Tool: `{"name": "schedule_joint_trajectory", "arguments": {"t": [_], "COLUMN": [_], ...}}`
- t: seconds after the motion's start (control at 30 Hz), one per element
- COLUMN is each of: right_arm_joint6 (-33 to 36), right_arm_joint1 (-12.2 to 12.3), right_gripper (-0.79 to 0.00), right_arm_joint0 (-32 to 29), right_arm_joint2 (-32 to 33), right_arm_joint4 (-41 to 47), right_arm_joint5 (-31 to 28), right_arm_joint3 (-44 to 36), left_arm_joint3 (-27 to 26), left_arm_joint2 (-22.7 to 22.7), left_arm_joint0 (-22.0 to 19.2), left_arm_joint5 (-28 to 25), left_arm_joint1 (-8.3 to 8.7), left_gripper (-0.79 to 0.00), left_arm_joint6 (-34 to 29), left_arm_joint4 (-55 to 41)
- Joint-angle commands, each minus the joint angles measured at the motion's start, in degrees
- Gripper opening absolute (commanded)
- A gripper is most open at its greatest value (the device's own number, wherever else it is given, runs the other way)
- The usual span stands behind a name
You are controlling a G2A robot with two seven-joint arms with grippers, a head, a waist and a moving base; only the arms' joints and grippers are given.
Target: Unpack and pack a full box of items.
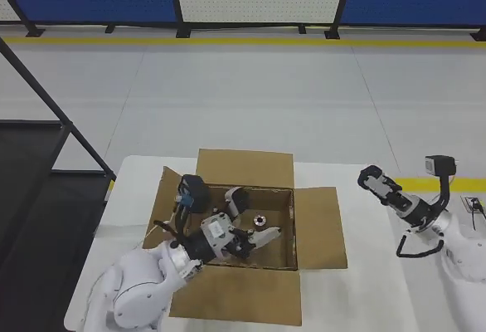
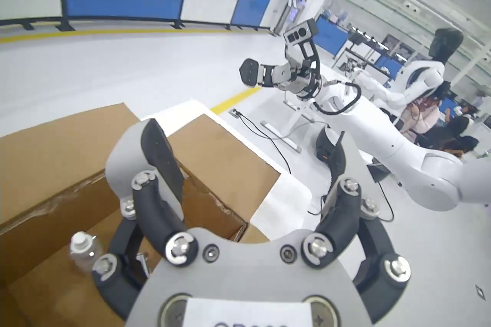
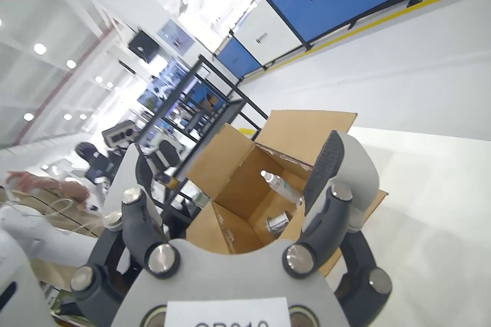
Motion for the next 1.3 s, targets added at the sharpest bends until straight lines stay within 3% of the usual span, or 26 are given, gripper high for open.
{"name": "schedule_joint_trajectory", "arguments": {"t": [0.0,0.2,0.33,0.73,0.93,1.13,1.27], "right_arm_joint6": [-2.14,-5.21,-5.72,-5.2,0.97,4.6,8.14], "right_arm_joint1": [-0.23,-1.22,-1.29,-1.32,-1.89,-3.9,-6.55], "right_gripper": [0.0,0.0,0.0,0.0,0.0,0.0,0.0], "right_arm_joint0": [0.76,3.89,4.06,3.94,8.33,15.22,21.65], "right_arm_joint2": [-2.98,-11.9,-12.26,-13.08,-22.49,-35.19,-44.31], "right_arm_joint4": [-7.75,-18.08,-18.56,-19.11,-33.28,-45.77,-50.71], "right_arm_joint5": [2.64,9.17,9.79,8.73,8.09,9.51,13.93], "right_arm_joint3": [-2.17,-5.08,-5.12,-5.95,-9.16,-8.55,-2.55], "left_arm_joint3": [-3.44,-8.16,-8.06,-8.06,-5.51,-2.65,-0.62], "left_arm_joint2": [-5.51,-19.32,-27.29,-27.29,-29.44,-37.84,-42.82], "left_arm_joint0": [5.47,19.15,27.16,27.16,25.91,26.06,27.0], "left_arm_joint5": [-0.8,-3.76,-6.22,-6.22,-3.42,-2.64,-3.69], "left_arm_joint1": [0.54,1.46,1.61,1.61,1.91,2.62,3.1], "left_gripper": [0.0,0.0,0.0,0.0,0.0,0.0,0.0], "left_arm_joint6": [1.54,8.13,12.59,12.59,12.65,10.74,8.36], "left_arm_joint4": [-0.4,-4.47,-8.52,-8.52,-14.01,-23.05,-29.81]}}
